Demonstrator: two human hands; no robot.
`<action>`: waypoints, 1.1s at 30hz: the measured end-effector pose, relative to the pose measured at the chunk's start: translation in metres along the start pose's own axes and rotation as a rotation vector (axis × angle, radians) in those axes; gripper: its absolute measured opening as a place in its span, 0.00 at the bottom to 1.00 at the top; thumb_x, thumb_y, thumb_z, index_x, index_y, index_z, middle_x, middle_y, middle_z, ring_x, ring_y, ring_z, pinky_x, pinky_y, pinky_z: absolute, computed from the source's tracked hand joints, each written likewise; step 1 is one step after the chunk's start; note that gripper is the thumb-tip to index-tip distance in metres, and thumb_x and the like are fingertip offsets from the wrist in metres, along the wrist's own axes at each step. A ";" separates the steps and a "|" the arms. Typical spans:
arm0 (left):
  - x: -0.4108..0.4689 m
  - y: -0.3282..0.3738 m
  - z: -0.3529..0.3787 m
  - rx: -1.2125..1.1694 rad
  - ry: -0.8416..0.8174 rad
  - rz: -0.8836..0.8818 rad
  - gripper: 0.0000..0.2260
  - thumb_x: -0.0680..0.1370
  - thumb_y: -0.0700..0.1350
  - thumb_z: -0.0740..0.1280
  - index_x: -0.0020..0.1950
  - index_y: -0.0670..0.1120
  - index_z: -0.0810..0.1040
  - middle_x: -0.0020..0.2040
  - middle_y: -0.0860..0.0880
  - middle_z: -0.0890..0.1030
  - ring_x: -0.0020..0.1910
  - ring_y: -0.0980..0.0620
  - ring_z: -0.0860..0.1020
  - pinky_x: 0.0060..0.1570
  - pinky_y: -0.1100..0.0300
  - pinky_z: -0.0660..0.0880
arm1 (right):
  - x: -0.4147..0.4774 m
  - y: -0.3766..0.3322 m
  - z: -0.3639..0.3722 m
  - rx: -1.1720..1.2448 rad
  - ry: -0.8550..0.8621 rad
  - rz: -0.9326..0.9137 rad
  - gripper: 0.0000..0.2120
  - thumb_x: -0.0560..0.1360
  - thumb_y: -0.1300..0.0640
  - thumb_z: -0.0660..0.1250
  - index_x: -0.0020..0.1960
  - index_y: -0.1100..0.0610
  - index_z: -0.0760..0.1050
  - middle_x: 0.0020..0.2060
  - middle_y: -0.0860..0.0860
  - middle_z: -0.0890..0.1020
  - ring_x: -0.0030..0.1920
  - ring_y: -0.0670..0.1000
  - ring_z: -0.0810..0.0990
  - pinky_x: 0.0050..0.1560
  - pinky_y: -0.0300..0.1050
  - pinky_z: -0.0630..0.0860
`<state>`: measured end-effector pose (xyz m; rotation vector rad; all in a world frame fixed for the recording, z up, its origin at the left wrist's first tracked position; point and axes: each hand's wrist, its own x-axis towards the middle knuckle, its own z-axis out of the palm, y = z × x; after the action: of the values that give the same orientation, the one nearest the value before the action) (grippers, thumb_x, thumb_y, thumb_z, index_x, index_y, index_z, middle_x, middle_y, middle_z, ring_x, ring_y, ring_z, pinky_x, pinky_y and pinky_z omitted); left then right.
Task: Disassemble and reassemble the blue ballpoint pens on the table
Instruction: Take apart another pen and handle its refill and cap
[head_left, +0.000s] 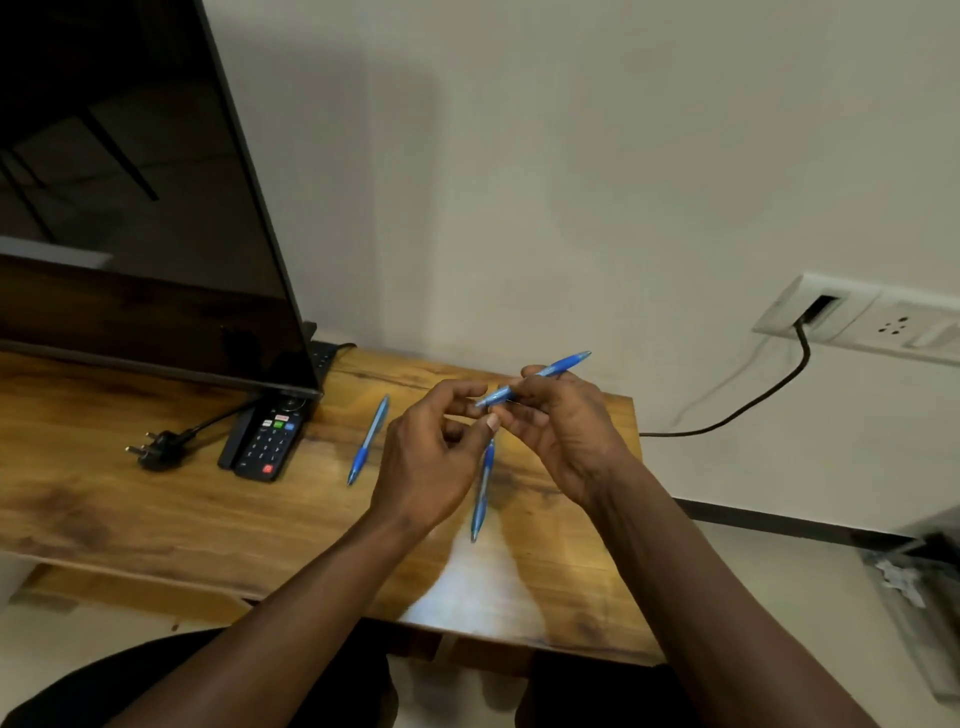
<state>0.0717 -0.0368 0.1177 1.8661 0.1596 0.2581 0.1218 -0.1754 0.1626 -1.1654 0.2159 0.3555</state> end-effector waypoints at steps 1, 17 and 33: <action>0.003 0.006 0.001 -0.052 0.007 0.016 0.12 0.80 0.46 0.74 0.63 0.53 0.82 0.49 0.56 0.86 0.45 0.57 0.85 0.45 0.58 0.83 | -0.001 -0.005 0.003 0.041 0.003 -0.024 0.07 0.78 0.71 0.64 0.54 0.63 0.73 0.39 0.58 0.83 0.42 0.57 0.86 0.48 0.48 0.83; 0.027 0.061 0.001 -0.180 0.054 0.129 0.02 0.81 0.42 0.72 0.52 0.47 0.85 0.40 0.49 0.88 0.41 0.52 0.87 0.48 0.45 0.86 | -0.012 -0.026 0.009 0.172 0.019 -0.332 0.11 0.83 0.64 0.62 0.65 0.63 0.68 0.51 0.64 0.85 0.52 0.60 0.86 0.50 0.48 0.84; 0.029 0.047 0.016 -0.213 -0.032 -0.039 0.03 0.81 0.42 0.73 0.52 0.45 0.86 0.42 0.47 0.88 0.46 0.50 0.88 0.53 0.46 0.85 | 0.003 -0.024 -0.014 0.351 0.098 -0.239 0.12 0.83 0.65 0.61 0.66 0.61 0.68 0.50 0.65 0.86 0.47 0.59 0.87 0.50 0.51 0.85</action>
<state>0.1031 -0.0590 0.1607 1.6535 0.1408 0.2096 0.1338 -0.1959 0.1765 -0.8500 0.2120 0.0456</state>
